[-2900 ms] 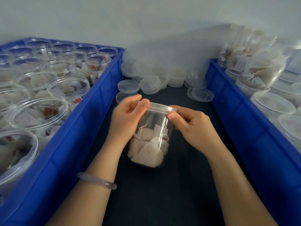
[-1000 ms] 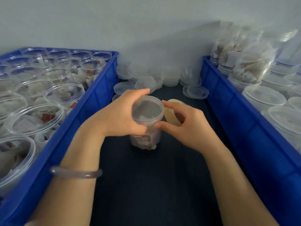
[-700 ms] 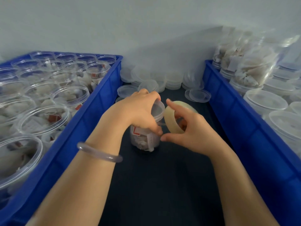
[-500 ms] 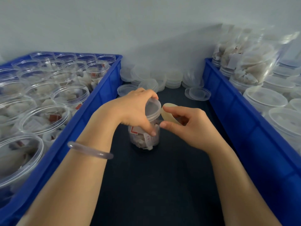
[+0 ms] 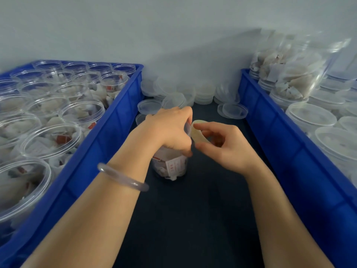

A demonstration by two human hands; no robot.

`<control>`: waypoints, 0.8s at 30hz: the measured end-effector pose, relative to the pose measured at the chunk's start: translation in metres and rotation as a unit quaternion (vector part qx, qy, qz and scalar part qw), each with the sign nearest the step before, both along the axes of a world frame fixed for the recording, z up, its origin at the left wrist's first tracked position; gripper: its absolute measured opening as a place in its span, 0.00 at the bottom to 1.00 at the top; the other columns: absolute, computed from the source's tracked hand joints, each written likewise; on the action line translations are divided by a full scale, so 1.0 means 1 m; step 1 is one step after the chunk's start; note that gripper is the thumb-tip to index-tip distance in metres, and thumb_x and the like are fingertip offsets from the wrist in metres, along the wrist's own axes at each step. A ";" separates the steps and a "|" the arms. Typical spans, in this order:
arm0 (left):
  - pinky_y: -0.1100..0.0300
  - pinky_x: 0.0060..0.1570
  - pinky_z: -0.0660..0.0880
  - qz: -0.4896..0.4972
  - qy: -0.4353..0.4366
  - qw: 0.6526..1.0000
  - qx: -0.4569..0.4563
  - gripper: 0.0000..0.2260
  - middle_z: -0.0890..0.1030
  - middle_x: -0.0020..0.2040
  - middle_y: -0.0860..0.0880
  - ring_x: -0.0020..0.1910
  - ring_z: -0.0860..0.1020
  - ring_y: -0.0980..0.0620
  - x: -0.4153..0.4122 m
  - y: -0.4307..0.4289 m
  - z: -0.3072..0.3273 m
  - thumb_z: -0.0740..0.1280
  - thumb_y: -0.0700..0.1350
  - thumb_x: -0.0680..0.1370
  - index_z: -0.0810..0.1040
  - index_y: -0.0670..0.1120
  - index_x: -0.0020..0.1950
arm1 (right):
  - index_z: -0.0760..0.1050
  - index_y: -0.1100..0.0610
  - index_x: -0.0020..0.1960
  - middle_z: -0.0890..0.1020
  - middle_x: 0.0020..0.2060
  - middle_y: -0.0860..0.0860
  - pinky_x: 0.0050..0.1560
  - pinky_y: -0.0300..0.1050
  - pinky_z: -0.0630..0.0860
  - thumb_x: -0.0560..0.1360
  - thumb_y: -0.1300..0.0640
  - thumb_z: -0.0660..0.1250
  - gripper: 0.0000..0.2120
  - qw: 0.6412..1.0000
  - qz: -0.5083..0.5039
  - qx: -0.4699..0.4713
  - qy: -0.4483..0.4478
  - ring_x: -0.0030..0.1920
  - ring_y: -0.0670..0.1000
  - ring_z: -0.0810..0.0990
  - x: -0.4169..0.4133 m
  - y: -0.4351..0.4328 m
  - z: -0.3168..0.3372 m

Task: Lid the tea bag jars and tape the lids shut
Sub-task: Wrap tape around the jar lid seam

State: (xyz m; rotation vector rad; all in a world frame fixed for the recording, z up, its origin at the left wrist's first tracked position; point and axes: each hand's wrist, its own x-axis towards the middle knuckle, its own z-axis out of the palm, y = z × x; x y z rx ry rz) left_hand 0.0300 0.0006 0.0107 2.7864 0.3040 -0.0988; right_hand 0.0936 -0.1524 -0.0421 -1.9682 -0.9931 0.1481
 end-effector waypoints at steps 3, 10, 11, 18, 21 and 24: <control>0.51 0.47 0.61 0.029 -0.035 0.999 0.020 0.20 0.70 0.46 0.57 0.50 0.68 0.51 0.004 -0.006 -0.007 0.74 0.50 0.66 0.67 0.55 0.51 | 0.72 0.42 0.65 0.81 0.46 0.44 0.40 0.39 0.74 0.74 0.53 0.67 0.21 0.998 0.015 -0.065 -0.012 0.41 0.43 0.79 0.000 -0.001 0.005; 0.51 0.44 0.60 0.104 -0.124 0.987 -0.027 0.06 0.74 0.43 0.56 0.49 0.71 0.48 0.014 -0.005 -0.013 0.64 0.45 0.68 0.68 0.53 0.41 | 0.66 0.54 0.57 0.74 0.38 0.49 0.34 0.45 0.70 0.81 0.53 0.53 0.08 0.952 -0.022 -0.257 -0.166 0.37 0.51 0.75 -0.030 0.010 0.017; 0.50 0.45 0.62 0.116 -0.125 0.985 -0.027 0.07 0.75 0.44 0.55 0.49 0.71 0.47 0.018 -0.002 -0.013 0.65 0.46 0.67 0.68 0.53 0.40 | 0.65 0.56 0.61 0.74 0.38 0.50 0.36 0.47 0.72 0.81 0.53 0.52 0.12 0.941 -0.018 -0.274 -0.199 0.37 0.52 0.75 -0.037 0.006 0.019; 0.49 0.50 0.66 0.162 -0.074 0.984 0.008 0.17 0.76 0.44 0.54 0.48 0.72 0.48 0.030 0.026 -0.006 0.76 0.50 0.62 0.70 0.52 0.43 | 0.68 0.54 0.61 0.77 0.38 0.49 0.39 0.52 0.76 0.77 0.47 0.50 0.18 0.934 -0.077 -0.281 -0.208 0.39 0.53 0.78 -0.042 -0.005 0.013; 0.48 0.53 0.69 0.127 -0.041 0.991 0.020 0.22 0.77 0.52 0.54 0.52 0.73 0.49 0.028 0.027 -0.005 0.77 0.56 0.63 0.71 0.55 0.49 | 0.67 0.55 0.57 0.79 0.44 0.51 0.45 0.49 0.75 0.80 0.50 0.55 0.11 0.920 -0.065 -0.345 -0.174 0.44 0.52 0.79 -0.008 0.005 -0.012; 0.43 0.65 0.66 0.105 -0.063 0.992 -0.027 0.39 0.71 0.68 0.53 0.67 0.69 0.48 0.021 0.030 0.000 0.71 0.69 0.63 0.67 0.55 0.69 | 0.65 0.55 0.68 0.76 0.57 0.53 0.57 0.51 0.70 0.82 0.49 0.55 0.18 0.922 -0.027 -0.340 -0.185 0.56 0.54 0.73 0.000 0.014 -0.040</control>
